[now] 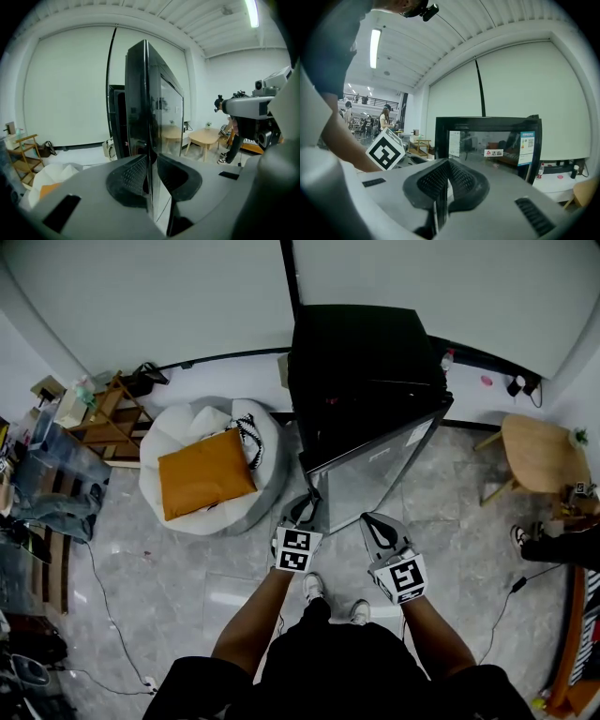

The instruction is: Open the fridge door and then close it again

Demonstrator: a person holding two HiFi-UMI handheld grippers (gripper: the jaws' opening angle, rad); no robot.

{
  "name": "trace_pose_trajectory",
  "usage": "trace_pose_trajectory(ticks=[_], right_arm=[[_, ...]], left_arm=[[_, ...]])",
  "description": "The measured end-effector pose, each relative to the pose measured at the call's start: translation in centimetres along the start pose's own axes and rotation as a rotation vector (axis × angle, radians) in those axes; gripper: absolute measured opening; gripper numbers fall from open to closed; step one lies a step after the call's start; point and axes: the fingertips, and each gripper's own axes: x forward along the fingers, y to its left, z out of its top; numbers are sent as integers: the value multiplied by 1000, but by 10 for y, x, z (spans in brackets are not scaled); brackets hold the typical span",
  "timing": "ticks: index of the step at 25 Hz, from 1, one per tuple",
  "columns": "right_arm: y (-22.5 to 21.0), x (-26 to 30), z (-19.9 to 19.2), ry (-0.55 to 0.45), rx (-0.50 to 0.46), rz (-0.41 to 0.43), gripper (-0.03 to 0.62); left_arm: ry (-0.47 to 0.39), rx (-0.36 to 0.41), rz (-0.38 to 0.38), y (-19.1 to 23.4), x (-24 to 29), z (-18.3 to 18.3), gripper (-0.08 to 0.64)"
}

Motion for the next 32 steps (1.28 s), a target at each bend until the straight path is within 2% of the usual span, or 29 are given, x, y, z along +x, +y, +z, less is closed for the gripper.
trace_pose_trajectory(ticks=[5,11,16,22,28,32], right_arm=[[4,-23,-11,7,14,23,18],[16,-49,-16,-4,21,60,18],[1,-72,-14,-29,64,21,18],[-7,-94,-20,-31,53,13,18],[-6,-116,-23,-37,46,2,18],[-14,-131,-28,-30,44,-7,18]], left_arm=[[5,-16,14,-20,-11,-4,82],[22,-20,-24,-58,-26,-16,72],[37,-2,-49,-93,-39,-15,63],[27,43,-82,-143,-49,-20,60],[17,35,-82,-193,-56,-24,60],[15,25,-132,-220,-57,-22,61]])
